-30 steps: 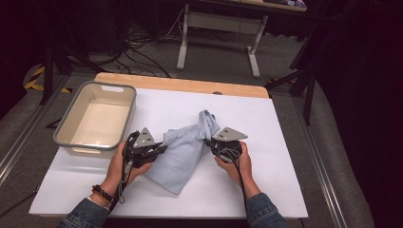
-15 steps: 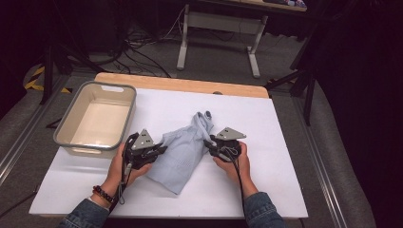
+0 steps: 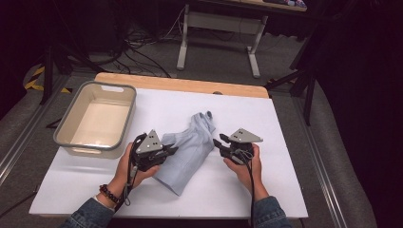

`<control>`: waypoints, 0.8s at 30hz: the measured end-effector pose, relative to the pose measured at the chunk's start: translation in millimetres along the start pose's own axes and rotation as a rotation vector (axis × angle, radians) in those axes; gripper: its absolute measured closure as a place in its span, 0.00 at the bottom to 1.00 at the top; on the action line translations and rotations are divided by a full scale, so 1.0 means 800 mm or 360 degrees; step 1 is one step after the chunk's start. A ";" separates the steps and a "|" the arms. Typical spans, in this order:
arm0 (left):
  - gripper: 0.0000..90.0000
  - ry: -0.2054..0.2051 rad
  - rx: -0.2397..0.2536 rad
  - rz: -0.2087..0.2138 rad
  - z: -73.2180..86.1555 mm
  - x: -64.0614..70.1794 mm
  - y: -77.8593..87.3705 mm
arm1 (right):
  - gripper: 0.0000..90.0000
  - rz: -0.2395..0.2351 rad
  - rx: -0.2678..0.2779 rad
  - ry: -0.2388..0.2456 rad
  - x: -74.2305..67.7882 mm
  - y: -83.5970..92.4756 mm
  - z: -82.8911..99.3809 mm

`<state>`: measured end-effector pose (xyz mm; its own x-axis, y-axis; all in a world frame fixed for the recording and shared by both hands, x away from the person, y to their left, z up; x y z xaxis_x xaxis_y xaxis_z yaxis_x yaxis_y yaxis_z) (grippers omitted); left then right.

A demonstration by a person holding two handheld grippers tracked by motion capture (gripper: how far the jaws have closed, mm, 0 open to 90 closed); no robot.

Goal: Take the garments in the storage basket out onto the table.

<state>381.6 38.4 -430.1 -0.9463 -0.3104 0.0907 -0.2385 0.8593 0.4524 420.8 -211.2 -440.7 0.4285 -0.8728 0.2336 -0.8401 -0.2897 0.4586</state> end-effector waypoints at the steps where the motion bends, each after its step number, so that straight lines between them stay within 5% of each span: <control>1: 0.95 -0.0017 0.0001 0.0012 -0.003 0.004 -0.004 | 0.72 0.0000 0.0000 0.0000 0.000 0.000 0.000; 15: 0.94 -0.0116 -0.0025 0.0208 -0.019 0.042 -0.076 | 0.72 0.0033 0.0075 -0.0073 0.034 0.038 0.006; 19: 0.80 -0.0125 -0.0016 0.0268 -0.021 0.050 -0.089 | 0.71 0.0029 0.0079 -0.0066 0.036 0.044 0.007; 24: 0.66 -0.0098 0.0038 0.0308 -0.026 0.048 -0.076 | 0.71 0.0024 0.0095 -0.0048 0.033 0.049 0.005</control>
<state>364.2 -34.5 -435.5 -0.9864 -0.1135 0.1191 -0.0551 0.9101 0.4107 397.6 -247.4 -420.3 0.4063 -0.8885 0.2135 -0.8650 -0.2987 0.4031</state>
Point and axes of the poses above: each handheld gripper's, and its own axes: y roughly backward along the jaws, z roughly out of its underside, x roughly to its right, the point moved 5 cm from there along -y, roughly forward along the jaws, and after that the axes turned 14 degrees about z, right-handed, at the moved point
